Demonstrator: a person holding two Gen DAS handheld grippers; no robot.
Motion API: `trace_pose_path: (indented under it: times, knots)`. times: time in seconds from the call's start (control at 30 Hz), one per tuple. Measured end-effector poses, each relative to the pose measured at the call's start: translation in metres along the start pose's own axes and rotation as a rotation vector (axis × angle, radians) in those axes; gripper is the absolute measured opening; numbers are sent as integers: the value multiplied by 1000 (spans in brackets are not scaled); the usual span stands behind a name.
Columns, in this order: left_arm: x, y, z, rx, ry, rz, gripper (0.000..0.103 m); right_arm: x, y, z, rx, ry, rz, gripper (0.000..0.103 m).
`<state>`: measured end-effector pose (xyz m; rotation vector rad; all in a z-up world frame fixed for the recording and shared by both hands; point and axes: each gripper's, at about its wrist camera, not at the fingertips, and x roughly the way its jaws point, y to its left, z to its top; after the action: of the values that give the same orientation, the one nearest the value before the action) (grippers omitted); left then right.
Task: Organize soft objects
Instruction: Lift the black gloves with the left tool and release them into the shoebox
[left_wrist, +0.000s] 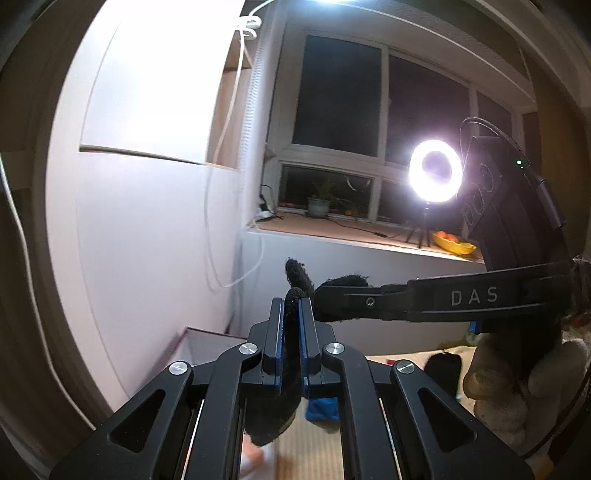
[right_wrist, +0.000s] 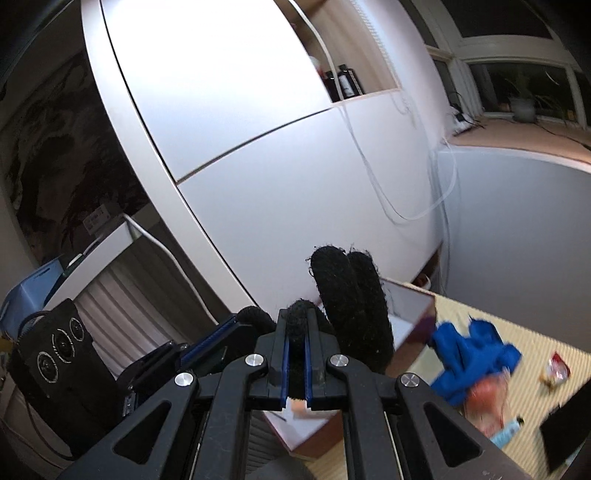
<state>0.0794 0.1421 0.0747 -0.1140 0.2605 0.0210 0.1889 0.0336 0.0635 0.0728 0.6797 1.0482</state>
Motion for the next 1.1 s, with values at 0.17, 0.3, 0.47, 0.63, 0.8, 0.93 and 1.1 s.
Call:
trace_pose_path:
  times: [0.17, 0.3, 0.47, 0.63, 0.8, 0.93, 1.1]
  knots:
    - [2, 15, -2, 14, 9, 40, 6, 30, 0, 8, 10, 39, 24, 6]
    - [8, 23, -8, 20, 33, 65, 6, 55, -9, 5, 29, 83, 38, 6]
    - [32, 32, -15, 24, 88, 88, 6, 91, -30, 6, 81, 140, 45, 6]
    - [73, 43, -27, 22, 174, 120, 6, 116, -46, 11, 93, 164, 9, 6]
    - [106, 50, -33, 42, 238, 174, 6, 136, -67, 20, 110, 171, -37, 7]
    - [108, 51, -33, 34, 243, 200, 6, 147, -78, 24, 107, 196, -54, 27]
    - [118, 51, -31, 37, 251, 211, 16, 141, -85, 24, 98, 168, -88, 53]
